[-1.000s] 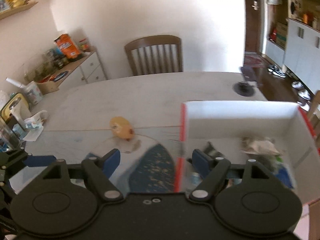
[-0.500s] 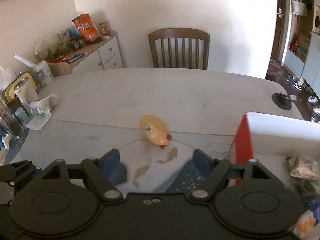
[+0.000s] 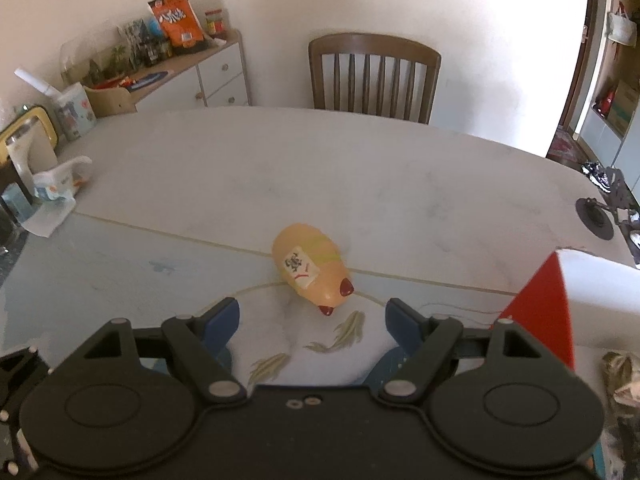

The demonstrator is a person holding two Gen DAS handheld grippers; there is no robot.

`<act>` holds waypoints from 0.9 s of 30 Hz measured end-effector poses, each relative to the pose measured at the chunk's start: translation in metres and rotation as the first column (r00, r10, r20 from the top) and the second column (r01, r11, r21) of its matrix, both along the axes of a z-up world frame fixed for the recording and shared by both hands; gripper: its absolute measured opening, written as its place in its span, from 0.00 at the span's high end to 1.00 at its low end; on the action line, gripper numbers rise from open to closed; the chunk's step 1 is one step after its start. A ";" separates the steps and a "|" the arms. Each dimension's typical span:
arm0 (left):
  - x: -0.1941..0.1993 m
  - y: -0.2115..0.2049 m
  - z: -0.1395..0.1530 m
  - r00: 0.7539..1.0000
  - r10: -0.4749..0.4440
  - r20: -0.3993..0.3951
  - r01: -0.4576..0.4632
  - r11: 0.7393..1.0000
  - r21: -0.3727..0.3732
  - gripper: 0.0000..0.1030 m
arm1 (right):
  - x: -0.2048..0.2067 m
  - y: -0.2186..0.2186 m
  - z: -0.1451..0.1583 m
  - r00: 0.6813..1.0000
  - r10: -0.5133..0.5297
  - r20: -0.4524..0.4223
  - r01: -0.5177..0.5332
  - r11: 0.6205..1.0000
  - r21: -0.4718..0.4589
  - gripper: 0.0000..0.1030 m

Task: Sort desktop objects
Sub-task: 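Close right gripper on orange pig toy while left gripper grasps pale green strip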

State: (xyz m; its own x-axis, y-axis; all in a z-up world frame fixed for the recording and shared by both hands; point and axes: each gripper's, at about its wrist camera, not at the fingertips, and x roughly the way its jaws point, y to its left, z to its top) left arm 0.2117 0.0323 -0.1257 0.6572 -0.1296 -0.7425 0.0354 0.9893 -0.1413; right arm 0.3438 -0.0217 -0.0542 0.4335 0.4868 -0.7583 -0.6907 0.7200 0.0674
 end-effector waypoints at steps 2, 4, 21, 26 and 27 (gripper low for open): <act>-0.001 -0.001 -0.004 1.000 0.000 0.000 0.000 1.000 0.007 0.00 | 0.003 0.004 -0.005 1.000 0.004 -0.002 -0.004 1.000 -0.010 0.22; -0.002 -0.001 -0.006 1.000 0.005 0.002 -0.005 1.000 0.014 0.00 | 0.006 0.008 -0.010 1.000 0.012 -0.005 -0.012 1.000 -0.020 0.22; -0.011 -0.006 -0.013 0.999 -0.018 0.043 0.016 0.999 0.045 0.14 | 0.030 0.037 -0.034 0.996 0.079 0.029 -0.076 0.992 -0.102 0.22; -0.015 -0.012 -0.012 0.997 -0.054 0.060 0.049 0.996 0.075 0.37 | 0.035 0.041 -0.037 0.997 0.077 0.023 -0.074 0.992 -0.104 0.23; -0.015 -0.012 -0.012 0.997 -0.055 0.062 0.050 0.996 0.077 0.40 | 0.036 0.042 -0.037 0.997 0.077 0.024 -0.075 0.992 -0.105 0.24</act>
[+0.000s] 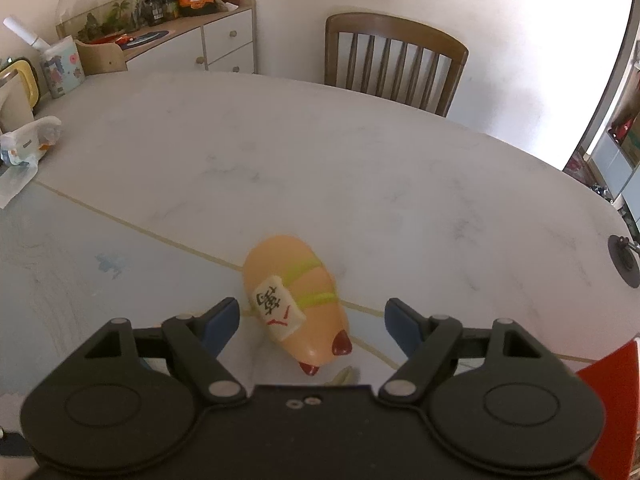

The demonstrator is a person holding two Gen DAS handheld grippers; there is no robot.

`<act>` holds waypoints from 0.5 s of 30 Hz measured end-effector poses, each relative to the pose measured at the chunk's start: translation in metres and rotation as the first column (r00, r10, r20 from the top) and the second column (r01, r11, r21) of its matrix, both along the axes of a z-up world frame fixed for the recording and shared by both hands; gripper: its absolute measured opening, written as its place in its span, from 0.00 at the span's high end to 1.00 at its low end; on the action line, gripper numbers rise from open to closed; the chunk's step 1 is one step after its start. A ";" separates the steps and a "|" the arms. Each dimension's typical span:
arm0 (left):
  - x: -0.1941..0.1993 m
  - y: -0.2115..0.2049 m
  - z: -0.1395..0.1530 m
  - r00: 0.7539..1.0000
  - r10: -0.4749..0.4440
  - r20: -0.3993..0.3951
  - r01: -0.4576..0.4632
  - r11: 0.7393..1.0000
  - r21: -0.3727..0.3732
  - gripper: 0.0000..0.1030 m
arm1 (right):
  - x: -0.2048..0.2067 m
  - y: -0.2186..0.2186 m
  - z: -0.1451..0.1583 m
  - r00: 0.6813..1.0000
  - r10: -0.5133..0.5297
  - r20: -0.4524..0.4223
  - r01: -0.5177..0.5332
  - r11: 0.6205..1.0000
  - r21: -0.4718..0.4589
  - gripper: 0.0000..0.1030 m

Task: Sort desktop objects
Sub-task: 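Close right gripper on orange pig toy while left gripper grasps pale green strip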

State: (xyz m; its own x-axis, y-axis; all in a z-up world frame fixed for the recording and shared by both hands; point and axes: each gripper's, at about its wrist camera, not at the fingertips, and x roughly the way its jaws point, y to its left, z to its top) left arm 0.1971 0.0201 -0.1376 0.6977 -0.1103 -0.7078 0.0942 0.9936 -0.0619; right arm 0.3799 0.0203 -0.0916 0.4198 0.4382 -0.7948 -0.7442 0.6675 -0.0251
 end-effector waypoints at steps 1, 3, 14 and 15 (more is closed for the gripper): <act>0.000 0.001 0.000 1.000 0.001 0.002 -0.001 1.000 -0.002 0.48 | 0.000 0.000 0.000 1.000 0.000 -0.001 0.000 1.000 0.000 0.24; 0.000 0.004 0.001 1.000 0.001 0.005 -0.001 1.000 -0.019 0.65 | 0.002 0.003 -0.001 1.000 -0.002 -0.002 0.002 1.000 -0.001 0.24; 0.006 0.011 0.001 1.000 -0.030 -0.005 0.029 0.999 -0.036 0.90 | 0.002 0.012 -0.006 1.000 -0.001 -0.002 0.001 1.000 -0.023 0.39; 0.007 0.012 0.001 1.000 -0.030 -0.006 0.029 0.999 -0.039 0.90 | 0.002 0.012 -0.006 1.000 0.000 -0.008 -0.001 1.000 -0.026 0.44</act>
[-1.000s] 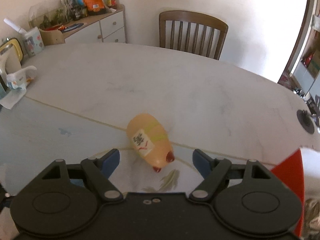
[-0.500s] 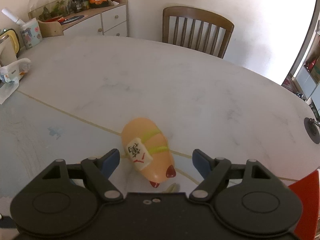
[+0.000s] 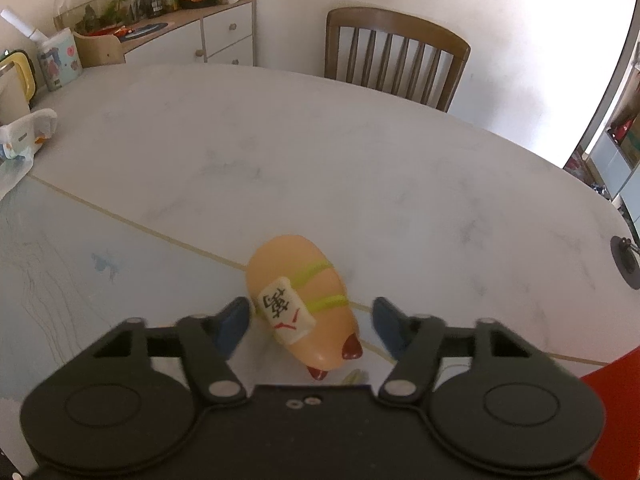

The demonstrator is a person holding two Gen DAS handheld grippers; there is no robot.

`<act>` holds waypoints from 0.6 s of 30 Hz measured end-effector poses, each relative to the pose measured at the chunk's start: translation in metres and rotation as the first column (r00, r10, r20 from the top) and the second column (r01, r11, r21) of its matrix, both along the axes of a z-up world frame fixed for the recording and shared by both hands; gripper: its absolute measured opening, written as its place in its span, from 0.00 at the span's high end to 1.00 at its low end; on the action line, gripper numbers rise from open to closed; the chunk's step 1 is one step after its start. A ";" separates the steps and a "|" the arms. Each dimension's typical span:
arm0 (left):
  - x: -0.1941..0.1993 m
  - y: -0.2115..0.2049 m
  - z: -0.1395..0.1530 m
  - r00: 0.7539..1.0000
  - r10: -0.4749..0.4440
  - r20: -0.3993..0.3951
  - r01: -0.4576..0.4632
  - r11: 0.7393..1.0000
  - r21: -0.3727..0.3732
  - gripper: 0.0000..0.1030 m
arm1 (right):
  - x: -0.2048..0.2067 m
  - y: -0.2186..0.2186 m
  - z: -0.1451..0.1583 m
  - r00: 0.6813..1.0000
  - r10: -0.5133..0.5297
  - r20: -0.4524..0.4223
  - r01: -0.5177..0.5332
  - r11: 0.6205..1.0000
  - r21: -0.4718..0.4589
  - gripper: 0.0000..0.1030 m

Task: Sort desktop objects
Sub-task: 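Close right gripper on orange pig toy while left gripper grasps pale green strip, then carry pig toy with right gripper and green strip with left gripper into box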

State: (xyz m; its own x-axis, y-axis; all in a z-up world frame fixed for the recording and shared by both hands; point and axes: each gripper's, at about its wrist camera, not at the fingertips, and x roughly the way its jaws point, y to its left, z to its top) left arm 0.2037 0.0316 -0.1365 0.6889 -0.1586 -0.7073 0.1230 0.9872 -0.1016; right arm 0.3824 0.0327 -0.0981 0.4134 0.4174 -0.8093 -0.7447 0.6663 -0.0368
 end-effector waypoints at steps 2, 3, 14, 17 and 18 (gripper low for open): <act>0.001 0.002 0.000 1.000 0.004 -0.003 -0.004 1.000 -0.012 0.90 | 0.000 0.001 -0.001 1.000 -0.004 -0.008 0.004 1.000 -0.002 0.47; 0.001 0.002 0.000 1.000 0.004 -0.005 -0.004 1.000 -0.016 0.90 | -0.001 0.001 -0.002 1.000 -0.006 -0.005 0.006 1.000 -0.004 0.48; 0.002 0.009 0.003 1.000 0.022 -0.011 -0.023 0.999 -0.039 0.90 | -0.010 -0.012 0.011 0.999 -0.047 0.005 0.047 0.999 0.020 0.52; 0.001 0.012 0.006 1.000 0.030 -0.002 -0.030 0.999 -0.045 0.90 | -0.018 -0.019 0.015 0.999 -0.054 -0.006 0.054 0.998 0.022 0.52; 0.000 0.013 0.008 0.999 0.032 0.002 -0.032 0.999 -0.045 0.90 | -0.020 -0.022 0.017 0.999 -0.050 -0.014 0.050 0.998 0.027 0.53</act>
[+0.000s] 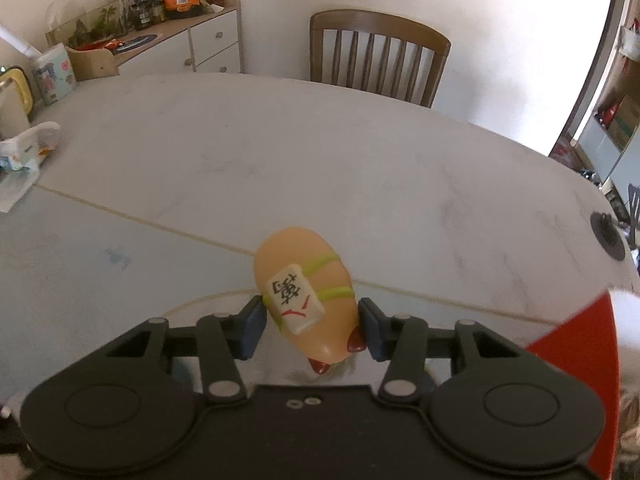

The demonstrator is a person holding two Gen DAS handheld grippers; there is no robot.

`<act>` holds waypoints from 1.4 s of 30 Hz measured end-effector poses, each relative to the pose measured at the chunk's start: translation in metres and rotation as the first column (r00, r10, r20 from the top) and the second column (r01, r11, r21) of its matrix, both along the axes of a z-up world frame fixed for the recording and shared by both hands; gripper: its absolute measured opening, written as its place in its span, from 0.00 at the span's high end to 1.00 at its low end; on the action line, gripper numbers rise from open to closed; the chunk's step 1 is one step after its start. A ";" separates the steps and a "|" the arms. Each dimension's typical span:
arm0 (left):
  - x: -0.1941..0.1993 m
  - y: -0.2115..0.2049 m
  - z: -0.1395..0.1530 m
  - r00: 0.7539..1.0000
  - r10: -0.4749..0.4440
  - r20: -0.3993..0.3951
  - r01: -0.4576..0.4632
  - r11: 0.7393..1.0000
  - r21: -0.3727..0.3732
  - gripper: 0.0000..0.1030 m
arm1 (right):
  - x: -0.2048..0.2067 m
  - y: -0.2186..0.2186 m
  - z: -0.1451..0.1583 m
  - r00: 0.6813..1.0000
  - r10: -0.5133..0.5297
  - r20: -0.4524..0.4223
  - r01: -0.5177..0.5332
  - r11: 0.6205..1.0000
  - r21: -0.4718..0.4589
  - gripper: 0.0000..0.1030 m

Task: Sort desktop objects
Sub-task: 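Carry pig toy with right gripper and green strip with left gripper into box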

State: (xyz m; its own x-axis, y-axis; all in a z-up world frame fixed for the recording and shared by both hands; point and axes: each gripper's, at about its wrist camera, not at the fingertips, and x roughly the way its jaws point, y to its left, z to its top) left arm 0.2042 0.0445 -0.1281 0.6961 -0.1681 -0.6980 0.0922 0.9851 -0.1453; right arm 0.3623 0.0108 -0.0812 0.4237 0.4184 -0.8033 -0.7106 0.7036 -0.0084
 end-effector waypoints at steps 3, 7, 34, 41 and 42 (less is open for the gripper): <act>-0.001 0.001 0.005 1.000 0.006 0.007 -0.006 1.000 0.000 0.90 | -0.009 -0.008 0.005 1.000 0.003 -0.018 -0.003 1.000 -0.004 0.53; -0.003 0.000 0.011 1.000 0.009 0.016 -0.009 1.000 0.004 0.90 | -0.024 -0.021 0.010 0.999 0.002 -0.048 -0.002 1.000 0.004 0.53; -0.026 -0.025 0.068 0.998 0.017 0.067 -0.019 0.999 0.033 0.90 | -0.097 -0.109 0.054 0.992 -0.064 -0.113 0.079 0.988 0.135 0.53; -0.025 -0.039 0.082 0.996 0.017 0.085 -0.021 0.999 0.049 0.90 | -0.102 -0.139 0.073 0.991 -0.082 -0.103 0.099 0.979 0.175 0.53; -0.024 -0.042 0.084 0.996 0.014 0.089 -0.018 0.998 0.053 0.90 | -0.101 -0.144 0.076 0.991 -0.085 -0.100 0.102 0.978 0.182 0.53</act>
